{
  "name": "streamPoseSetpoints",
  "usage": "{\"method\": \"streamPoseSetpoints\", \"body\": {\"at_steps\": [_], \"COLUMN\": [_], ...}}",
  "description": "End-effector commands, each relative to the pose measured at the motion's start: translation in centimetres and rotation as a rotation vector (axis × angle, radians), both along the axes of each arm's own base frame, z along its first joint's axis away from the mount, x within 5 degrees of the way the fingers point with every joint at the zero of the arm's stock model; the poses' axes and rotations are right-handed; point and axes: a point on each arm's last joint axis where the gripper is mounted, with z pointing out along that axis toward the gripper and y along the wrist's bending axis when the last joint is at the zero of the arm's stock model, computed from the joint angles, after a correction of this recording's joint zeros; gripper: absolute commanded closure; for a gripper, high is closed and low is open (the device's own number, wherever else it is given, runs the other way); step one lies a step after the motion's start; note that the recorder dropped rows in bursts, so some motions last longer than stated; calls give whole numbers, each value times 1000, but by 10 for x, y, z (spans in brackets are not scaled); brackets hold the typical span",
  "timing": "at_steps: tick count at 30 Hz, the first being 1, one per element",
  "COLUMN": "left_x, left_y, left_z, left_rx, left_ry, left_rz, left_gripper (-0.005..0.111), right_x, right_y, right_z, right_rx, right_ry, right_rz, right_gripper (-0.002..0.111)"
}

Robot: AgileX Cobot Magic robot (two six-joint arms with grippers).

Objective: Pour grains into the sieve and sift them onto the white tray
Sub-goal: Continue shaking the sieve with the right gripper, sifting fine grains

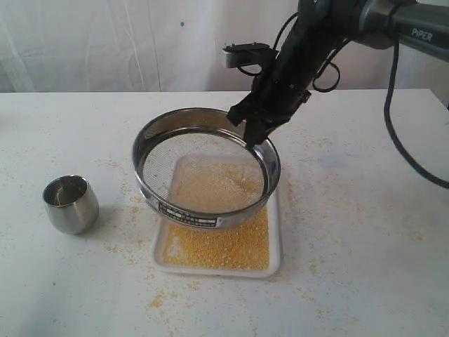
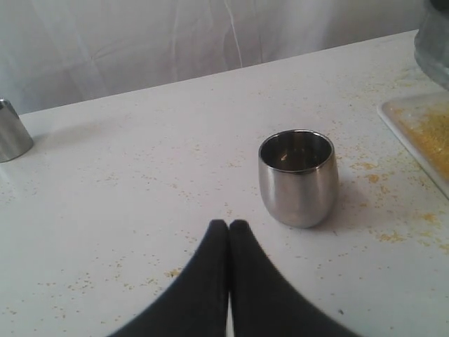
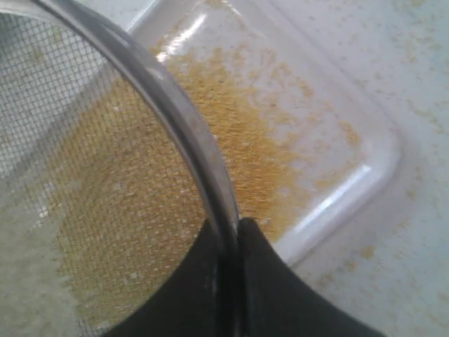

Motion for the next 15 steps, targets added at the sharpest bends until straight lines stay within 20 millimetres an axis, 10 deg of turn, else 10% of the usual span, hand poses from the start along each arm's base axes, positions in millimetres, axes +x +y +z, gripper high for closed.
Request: {"method": "streamPoseSetpoints", "body": {"at_steps": [1,7,13,15], "left_x": [0,0,0,0], "left_y": [0,0,0,0], "left_z": [-1,-1,-1,-1], "left_rx": [-10,-10,-10,-10], "left_ry": [-5,-5,-5,-5], "left_rz": [1,1,1,1], "left_gripper": [107,107,107,107], "right_x": [21,-5,19,12], "right_y": [-42,5,-45,-37], "right_z": [7,12,6,5], "right_rx": [-123,151,-160,-96], "right_ry": [-104,-27,-94,-14], "right_rz": [-452,203,-378,-302], "right_gripper": [108,108,108,108]}}
